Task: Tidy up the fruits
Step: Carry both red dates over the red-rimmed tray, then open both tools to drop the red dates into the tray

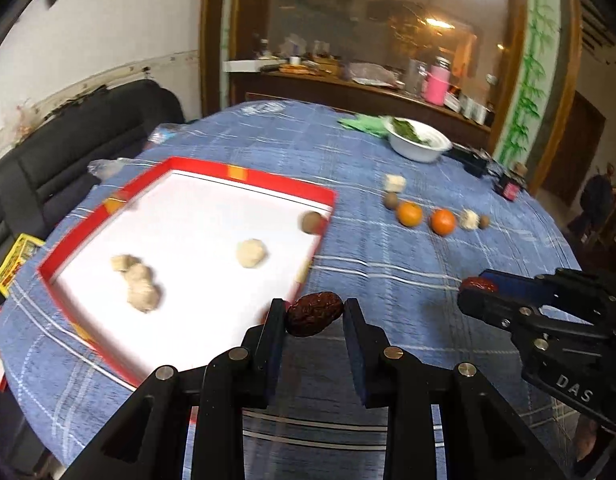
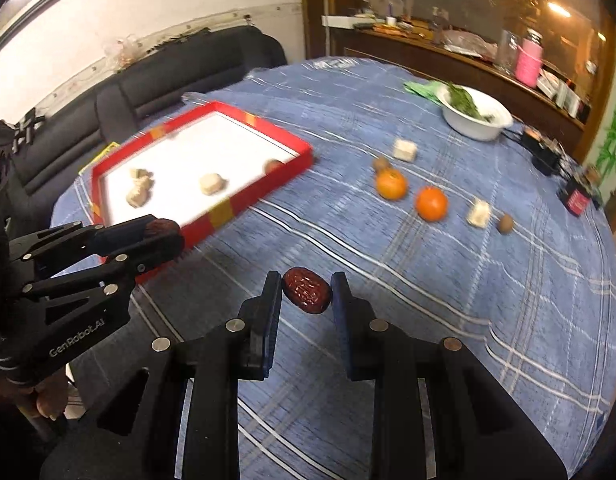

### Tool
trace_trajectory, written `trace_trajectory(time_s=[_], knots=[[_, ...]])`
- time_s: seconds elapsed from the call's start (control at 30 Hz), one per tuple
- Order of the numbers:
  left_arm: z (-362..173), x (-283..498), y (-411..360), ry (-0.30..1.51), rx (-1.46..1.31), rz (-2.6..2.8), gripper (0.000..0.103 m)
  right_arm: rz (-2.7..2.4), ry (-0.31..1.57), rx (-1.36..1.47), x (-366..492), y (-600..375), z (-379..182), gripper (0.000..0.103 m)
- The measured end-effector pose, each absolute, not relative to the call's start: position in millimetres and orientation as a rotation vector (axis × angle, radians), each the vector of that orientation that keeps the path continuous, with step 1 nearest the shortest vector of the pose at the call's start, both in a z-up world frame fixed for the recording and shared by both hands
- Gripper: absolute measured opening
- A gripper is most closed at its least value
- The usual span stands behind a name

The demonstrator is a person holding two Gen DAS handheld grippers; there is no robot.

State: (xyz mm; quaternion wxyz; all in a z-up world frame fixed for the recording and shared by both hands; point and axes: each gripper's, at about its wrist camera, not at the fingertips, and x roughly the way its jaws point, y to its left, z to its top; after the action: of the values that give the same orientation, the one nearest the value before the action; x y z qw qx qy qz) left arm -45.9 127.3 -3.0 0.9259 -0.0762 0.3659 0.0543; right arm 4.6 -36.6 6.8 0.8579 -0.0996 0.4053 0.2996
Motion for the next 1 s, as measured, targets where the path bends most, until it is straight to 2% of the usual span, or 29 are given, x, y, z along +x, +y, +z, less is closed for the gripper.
trace_trajectory(time_s=[0.53, 1.0], knots=[[-11, -9, 227, 0.764, -0.240, 0.357, 0.028, 0.765, 0.812, -0.225, 34, 63, 20, 0.024], [-23, 13, 262, 0.793, -0.273, 0.451, 0.028, 0.788, 0.845, -0.210, 72, 121, 6, 0.024]])
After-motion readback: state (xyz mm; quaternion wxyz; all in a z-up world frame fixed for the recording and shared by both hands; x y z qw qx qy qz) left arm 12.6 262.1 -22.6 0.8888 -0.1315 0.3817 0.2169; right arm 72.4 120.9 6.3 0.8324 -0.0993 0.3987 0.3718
